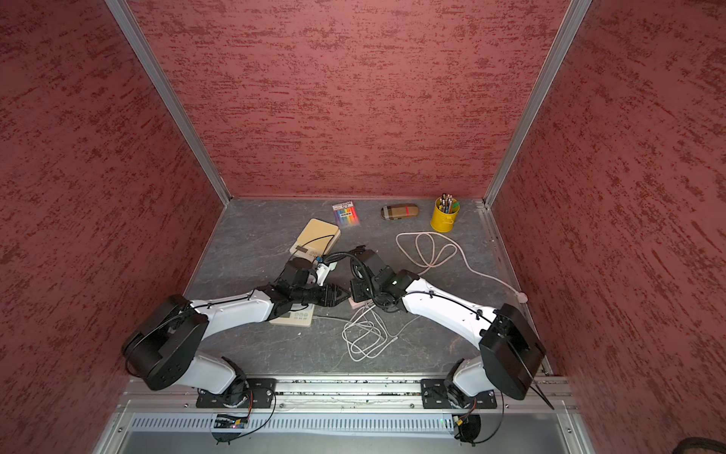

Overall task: Charge the electronic scale
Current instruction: Insert the charging cable into the plug.

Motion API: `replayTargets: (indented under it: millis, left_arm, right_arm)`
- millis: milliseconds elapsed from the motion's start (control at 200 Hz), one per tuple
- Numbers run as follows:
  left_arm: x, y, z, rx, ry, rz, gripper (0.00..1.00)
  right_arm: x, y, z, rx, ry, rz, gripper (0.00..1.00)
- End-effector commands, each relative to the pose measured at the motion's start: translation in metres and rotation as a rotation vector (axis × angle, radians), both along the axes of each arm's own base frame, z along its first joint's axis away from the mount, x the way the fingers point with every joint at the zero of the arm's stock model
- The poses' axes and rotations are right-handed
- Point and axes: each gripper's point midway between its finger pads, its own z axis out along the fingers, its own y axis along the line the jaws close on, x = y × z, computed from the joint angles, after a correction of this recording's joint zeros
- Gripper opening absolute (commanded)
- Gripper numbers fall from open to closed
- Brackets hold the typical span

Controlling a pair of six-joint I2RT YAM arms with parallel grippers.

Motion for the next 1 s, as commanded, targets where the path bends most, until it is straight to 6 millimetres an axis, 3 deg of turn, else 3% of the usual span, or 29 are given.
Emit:
replayTargets:
  millis: [0,326,546,872,897,997]
  left_arm:
    - [0.014,-0.008,0.01,-0.027,-0.026,0.024,0.55]
    - [0.026,-0.01,0.006,-0.054,-0.031,0.046,0.52]
    - [0.026,-0.027,0.01,-0.127,-0.107,-0.051,0.4]
    - [0.006,-0.032,-0.014,-0.049,-0.112,-0.138,0.29]
    - [0.004,-0.033,-0.015,-0.045,-0.111,-0.144,0.28]
    - [0.0,-0.032,-0.019,-0.034,-0.108,-0.152,0.26]
  right_arm:
    - [0.005,-0.015,-0.013,-0.096,-0.01,-0.037,0.0]
    - [0.004,-0.018,-0.027,-0.114,0.014,-0.064,0.0]
    - [0.005,-0.023,-0.023,-0.081,0.012,-0.125,0.0]
    - [0.009,-0.022,-0.027,0.011,0.007,-0.22,0.0]
    - [0.009,-0.021,-0.016,0.042,-0.013,-0.219,0.0]
    - [0.01,-0.013,-0.01,0.082,-0.032,-0.187,0.0]
